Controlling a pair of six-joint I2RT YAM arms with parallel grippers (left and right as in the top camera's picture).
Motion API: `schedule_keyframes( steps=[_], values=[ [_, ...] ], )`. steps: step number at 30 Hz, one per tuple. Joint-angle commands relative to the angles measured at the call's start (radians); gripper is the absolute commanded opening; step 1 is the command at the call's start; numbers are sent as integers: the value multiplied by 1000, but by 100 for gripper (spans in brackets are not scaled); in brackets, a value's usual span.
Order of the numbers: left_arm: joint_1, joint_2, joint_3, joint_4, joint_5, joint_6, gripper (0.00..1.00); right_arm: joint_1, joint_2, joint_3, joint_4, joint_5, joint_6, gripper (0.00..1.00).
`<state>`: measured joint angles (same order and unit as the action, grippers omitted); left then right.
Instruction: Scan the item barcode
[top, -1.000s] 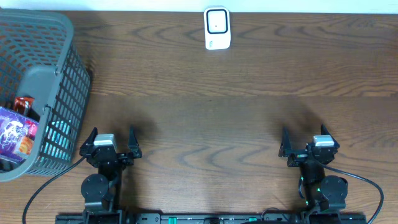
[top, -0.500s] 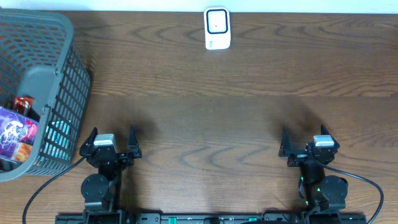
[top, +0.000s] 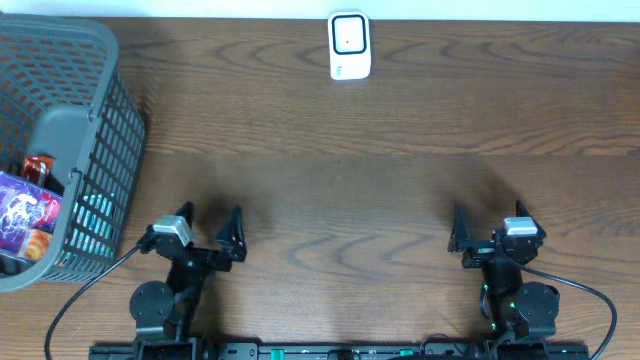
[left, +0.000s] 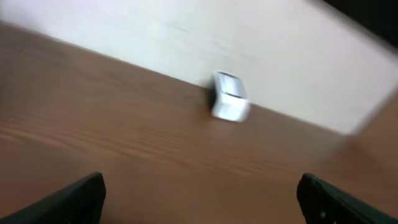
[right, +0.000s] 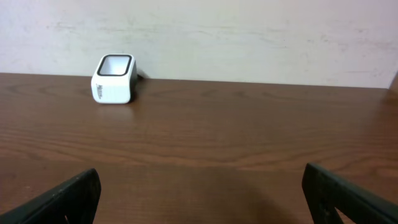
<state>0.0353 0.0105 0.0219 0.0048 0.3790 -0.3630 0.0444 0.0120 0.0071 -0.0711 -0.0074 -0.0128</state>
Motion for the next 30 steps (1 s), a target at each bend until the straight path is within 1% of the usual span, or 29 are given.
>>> schedule_keyframes(
  steps=[1, 2, 5, 6, 8, 10, 12, 13, 15, 17, 19, 20, 21, 24, 26, 28, 30],
  values=[
    [-2, -5, -17, 80, 174, -250, 98, -7, -3, -2, -4, -5, -11, 99],
    [-2, -5, -17, 134, 192, -265, 98, -7, -2, -2, -4, -5, -11, 99],
    [-2, -5, -11, 385, 227, -301, 98, -7, -3, -2, -4, -5, -11, 99],
    [-2, -5, -2, 474, 219, -304, 98, -7, -3, -2, -4, -5, -11, 99],
    [-2, -5, 32, 583, 163, -304, 98, -7, -3, -2, -4, -5, -11, 99],
    [-2, -2, 94, 601, 78, -294, 98, -7, -3, -2, -4, -5, -11, 99],
    [-2, 19, 177, 579, 8, -219, 98, -7, -3, -2, -4, -5, -11, 99],
    [-2, 37, 221, 552, -27, -174, 98, -7, -3, -2, -4, -5, -11, 99],
    [-2, 97, 336, 425, -159, -103, 98, -7, -3, -2, -4, -5, -11, 99],
    [-2, 193, 472, 244, -333, -44, 98, -7, -3, -2, -4, -5, -11, 99],
    [-2, 311, 608, 59, -465, 10, 98, -7, -3, -2, -4, -5, -11, 99],
    [-2, 381, 679, -37, -509, 31, 98, -7, -3, -2, -4, -5, -11, 99],
    [-1, 446, 740, -120, -530, 38, 98, -7, -3, -2, -4, -5, -11, 99],
    [3, 662, 927, -377, -526, 42, 98, -7, -3, -2, -4, -5, -11, 99],
    [15, 792, 1037, -515, -526, 42, 98, -7, -3, -2, -4, -5, -11, 99],
    [51, 909, 1142, -604, -526, 76, 98, -7, -3, -2, -4, -5, -11, 99],
    [97, 990, 1225, -650, -525, 83, 98, -7, -3, -2, -4, -5, -11, 99]
  ],
)
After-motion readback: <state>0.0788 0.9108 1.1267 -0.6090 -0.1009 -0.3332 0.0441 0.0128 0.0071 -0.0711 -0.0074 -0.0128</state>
